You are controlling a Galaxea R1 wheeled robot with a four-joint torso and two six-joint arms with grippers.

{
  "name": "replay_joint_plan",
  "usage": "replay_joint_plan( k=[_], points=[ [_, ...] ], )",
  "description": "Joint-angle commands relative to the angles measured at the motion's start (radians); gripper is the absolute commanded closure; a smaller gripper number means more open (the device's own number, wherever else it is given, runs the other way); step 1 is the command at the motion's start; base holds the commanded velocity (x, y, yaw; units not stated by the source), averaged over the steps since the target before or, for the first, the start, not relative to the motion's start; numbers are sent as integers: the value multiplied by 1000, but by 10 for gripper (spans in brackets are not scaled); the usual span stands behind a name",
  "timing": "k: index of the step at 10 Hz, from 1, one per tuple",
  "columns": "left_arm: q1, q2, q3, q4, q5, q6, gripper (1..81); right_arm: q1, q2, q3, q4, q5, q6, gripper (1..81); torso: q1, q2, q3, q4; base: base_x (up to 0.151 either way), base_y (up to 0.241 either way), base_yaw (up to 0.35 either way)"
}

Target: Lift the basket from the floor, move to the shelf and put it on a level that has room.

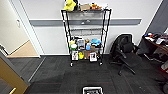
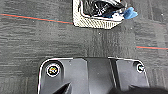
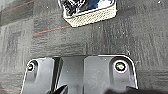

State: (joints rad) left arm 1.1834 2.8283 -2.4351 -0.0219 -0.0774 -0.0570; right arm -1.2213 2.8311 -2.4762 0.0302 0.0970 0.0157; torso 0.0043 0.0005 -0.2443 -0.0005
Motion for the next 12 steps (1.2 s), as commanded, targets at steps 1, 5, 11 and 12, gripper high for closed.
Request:
replay_joint_plan(
  k=[1, 5, 11, 12],
  points=[
    [-49, -12, 11, 8, 48, 3, 10, 50, -19, -12, 19, -51, 10, 10, 0, -1, 0, 0, 99, 0, 0],
    [-46, -13, 11, 7, 48, 3, 10, 50, -20, -16, 17, -51, 10, 10, -1, -1, 0, 0, 99, 0, 0],
    [-44, -15, 11, 7, 47, 3, 10, 47, -20, -21, 17, -51, 10, 10, -1, -1, 0, 0, 99, 0, 0],
    [-44, -15, 11, 7, 47, 3, 10, 47, -20, -21, 17, -51, 10, 10, -1, -1, 0, 0, 99, 0, 0]
  ],
)
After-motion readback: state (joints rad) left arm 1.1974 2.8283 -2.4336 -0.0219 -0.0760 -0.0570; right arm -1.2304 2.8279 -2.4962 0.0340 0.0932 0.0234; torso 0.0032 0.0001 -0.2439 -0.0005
